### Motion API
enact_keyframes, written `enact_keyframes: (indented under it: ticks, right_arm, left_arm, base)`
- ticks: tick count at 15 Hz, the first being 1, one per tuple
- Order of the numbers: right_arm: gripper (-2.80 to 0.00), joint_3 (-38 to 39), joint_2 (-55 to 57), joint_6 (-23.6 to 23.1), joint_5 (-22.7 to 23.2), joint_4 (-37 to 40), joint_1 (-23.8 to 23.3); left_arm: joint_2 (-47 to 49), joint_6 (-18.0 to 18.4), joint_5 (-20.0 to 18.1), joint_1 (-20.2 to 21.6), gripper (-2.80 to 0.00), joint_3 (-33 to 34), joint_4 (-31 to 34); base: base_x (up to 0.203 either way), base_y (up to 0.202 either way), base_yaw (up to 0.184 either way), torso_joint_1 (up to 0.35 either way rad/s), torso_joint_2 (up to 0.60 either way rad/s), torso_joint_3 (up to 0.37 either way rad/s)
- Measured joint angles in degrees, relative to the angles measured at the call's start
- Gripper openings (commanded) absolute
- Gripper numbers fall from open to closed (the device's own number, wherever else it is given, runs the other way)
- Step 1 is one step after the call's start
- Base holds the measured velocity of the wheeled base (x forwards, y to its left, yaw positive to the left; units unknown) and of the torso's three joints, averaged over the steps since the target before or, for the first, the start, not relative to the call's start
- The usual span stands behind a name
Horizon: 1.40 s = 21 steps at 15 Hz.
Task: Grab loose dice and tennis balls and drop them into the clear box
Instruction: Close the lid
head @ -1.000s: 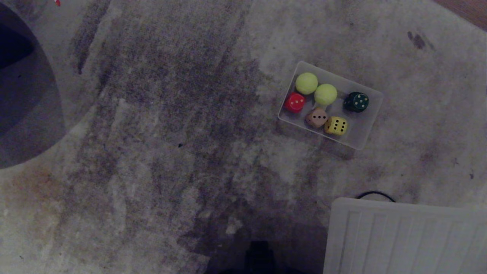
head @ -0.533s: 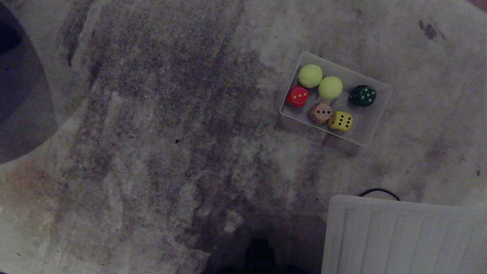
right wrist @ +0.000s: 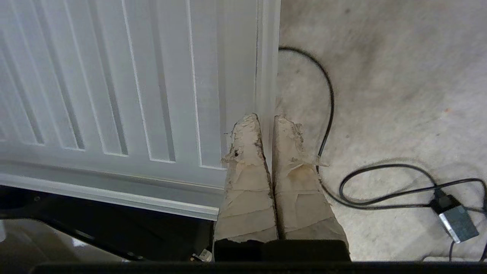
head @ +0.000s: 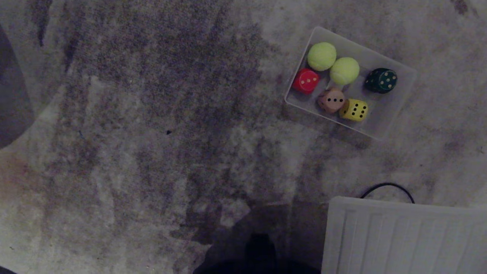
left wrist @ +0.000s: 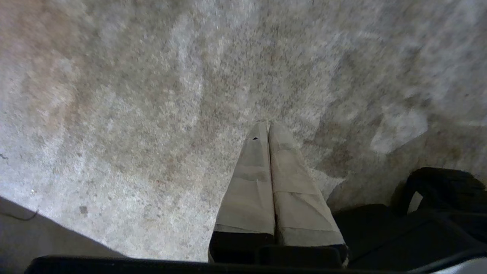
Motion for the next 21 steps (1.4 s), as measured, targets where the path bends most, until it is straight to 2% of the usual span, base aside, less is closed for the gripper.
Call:
enact_keyframes:
  ticks: [7,10,13,15,17,21]
  right_arm:
    - [-2.8,-0.1,0.0,0.2,-0.1,0.1,0.0]
    - [-2.8,-0.9,0.1,2.2,-1.3,0.9,-0.2]
    - [-2.8,-8.0,3.4,4.3,-3.2,4.5,-0.5]
    - [-2.8,-13.2,9.8,8.4,-4.6,4.6,-0.7]
    - [-2.8,-16.6,18.2,12.0,-5.9,1.1,-0.9]
    - [-2.8,-19.3,39.5,17.8,-7.4,-15.2,-1.1]
  left_arm:
    - [0.0,-0.3,0.0,0.0,-2.8,0.0,0.0]
    - [0.0,-0.3,0.0,0.0,-2.8,0.0,0.0]
    - [0.0,-0.3,0.0,0.0,-2.8,0.0,0.0]
    - [0.0,-0.4,0.0,0.0,-2.8,0.0,0.0]
    - [0.0,-0.4,0.0,0.0,-2.8,0.0,0.0]
    - [0.0,-0.4,0.0,0.0,-2.8,0.0,0.0]
  base:
    - [0.0,0.0,0.0,0.001,0.0,-0.067]
    - [0.0,0.0,0.0,0.0,0.0,0.0]
    - [0.0,0.0,0.0,0.0,0.0,0.0]
    - [0.0,0.0,0.0,0.0,0.0,0.0]
    - [0.0,0.0,0.0,0.0,0.0,0.0]
    - [0.0,0.0,0.0,0.0,0.0,0.0]
